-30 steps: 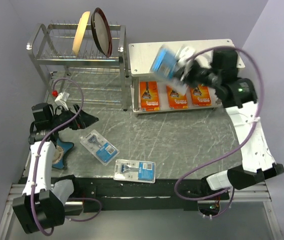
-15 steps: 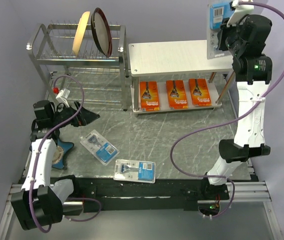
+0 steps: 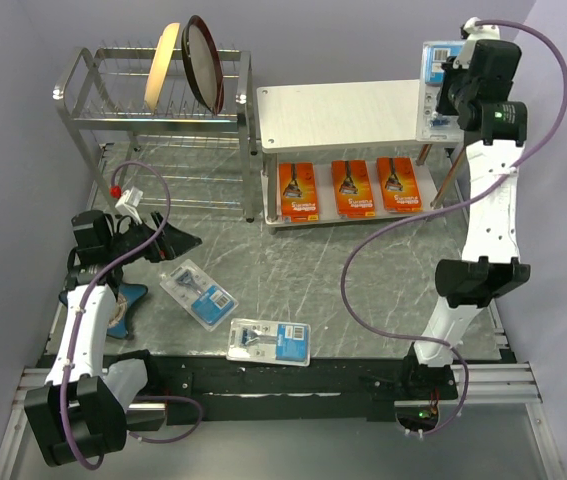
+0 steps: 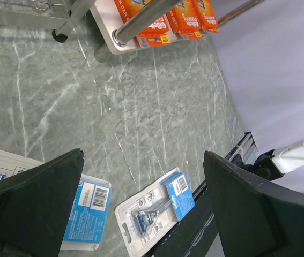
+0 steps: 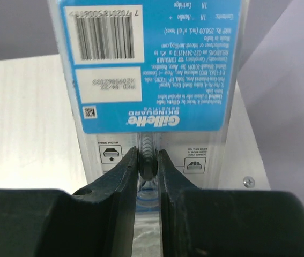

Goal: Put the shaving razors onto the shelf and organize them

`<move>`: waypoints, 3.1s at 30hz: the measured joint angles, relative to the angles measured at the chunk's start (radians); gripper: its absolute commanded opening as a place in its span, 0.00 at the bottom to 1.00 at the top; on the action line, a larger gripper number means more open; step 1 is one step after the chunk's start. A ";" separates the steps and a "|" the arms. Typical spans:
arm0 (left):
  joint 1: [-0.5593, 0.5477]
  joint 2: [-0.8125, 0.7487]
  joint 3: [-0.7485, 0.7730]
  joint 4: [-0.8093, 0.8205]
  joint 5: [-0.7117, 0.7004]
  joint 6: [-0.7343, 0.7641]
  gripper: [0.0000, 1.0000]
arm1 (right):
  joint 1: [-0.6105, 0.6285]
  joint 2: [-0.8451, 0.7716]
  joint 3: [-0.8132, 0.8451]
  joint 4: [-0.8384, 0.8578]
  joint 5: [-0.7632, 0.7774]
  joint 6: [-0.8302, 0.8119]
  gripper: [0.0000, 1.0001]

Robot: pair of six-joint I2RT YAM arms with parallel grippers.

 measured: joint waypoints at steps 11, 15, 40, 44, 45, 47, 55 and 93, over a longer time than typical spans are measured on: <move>0.010 -0.006 -0.033 0.005 -0.001 -0.004 0.99 | 0.000 0.084 0.000 0.068 0.032 0.007 0.04; 0.016 -0.006 -0.033 0.005 -0.001 -0.004 0.99 | 0.000 0.115 -0.015 0.121 0.036 0.008 0.06; 0.043 -0.021 -0.077 0.012 0.000 -0.040 0.99 | -0.035 0.113 -0.133 0.230 -0.132 -0.081 0.23; 0.044 -0.028 -0.077 0.013 0.000 -0.045 1.00 | -0.048 0.091 -0.158 0.229 -0.163 -0.087 0.08; 0.045 -0.029 -0.077 0.013 0.000 -0.046 0.99 | -0.051 0.089 -0.159 0.227 -0.166 -0.087 0.10; 0.045 -0.031 -0.077 0.013 0.000 -0.048 1.00 | -0.055 0.084 -0.164 0.225 -0.171 -0.083 0.13; 0.045 -0.031 -0.077 0.020 0.000 -0.056 1.00 | -0.064 0.069 -0.185 0.230 -0.178 -0.032 0.27; 0.058 -0.048 -0.031 0.016 -0.001 -0.081 0.99 | 0.143 -0.431 -0.644 0.481 -0.220 0.005 0.96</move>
